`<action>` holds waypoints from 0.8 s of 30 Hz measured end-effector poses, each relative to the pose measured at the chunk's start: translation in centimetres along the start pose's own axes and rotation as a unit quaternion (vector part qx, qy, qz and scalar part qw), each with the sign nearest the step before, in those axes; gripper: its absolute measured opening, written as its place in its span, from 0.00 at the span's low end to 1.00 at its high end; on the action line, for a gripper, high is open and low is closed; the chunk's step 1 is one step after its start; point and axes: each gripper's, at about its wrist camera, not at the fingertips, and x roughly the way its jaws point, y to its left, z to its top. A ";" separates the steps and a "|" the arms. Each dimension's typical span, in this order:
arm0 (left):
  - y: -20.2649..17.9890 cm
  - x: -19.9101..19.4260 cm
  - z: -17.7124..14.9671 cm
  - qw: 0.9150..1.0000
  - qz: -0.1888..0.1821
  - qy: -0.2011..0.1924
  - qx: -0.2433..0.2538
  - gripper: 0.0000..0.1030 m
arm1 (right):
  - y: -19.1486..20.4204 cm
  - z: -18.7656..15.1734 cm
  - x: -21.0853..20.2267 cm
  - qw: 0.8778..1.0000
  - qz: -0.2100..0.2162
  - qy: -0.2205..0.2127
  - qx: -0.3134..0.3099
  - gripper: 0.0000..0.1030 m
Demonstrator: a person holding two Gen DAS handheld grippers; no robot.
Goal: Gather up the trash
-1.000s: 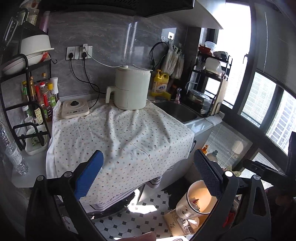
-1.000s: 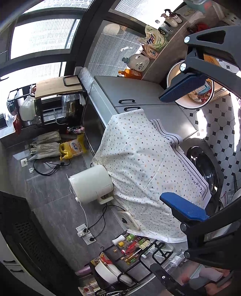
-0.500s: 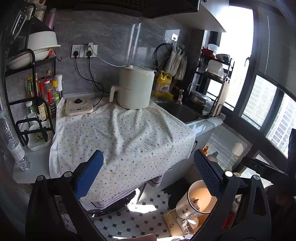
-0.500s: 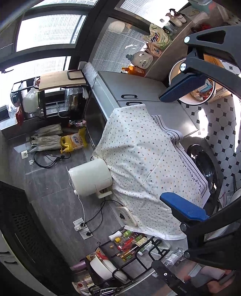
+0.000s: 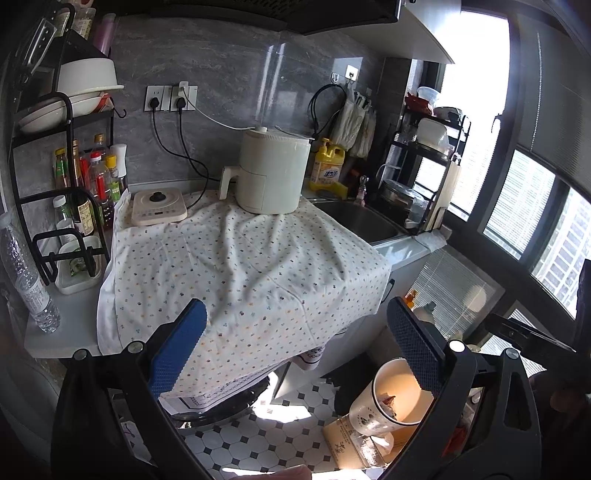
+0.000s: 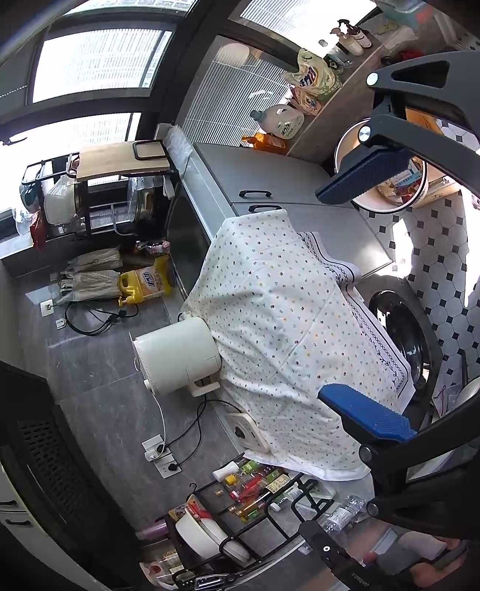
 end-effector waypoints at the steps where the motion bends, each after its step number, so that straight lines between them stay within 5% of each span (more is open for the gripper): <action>1: -0.1 0.0 0.0 1.000 0.001 0.000 0.001 0.94 | 0.0 0.0 0.0 1.000 0.000 0.001 -0.001 0.92; 24: 0.2 -0.1 -0.1 1.000 0.008 0.001 0.008 0.94 | -0.7 -0.4 0.0 1.000 0.005 0.005 0.002 0.92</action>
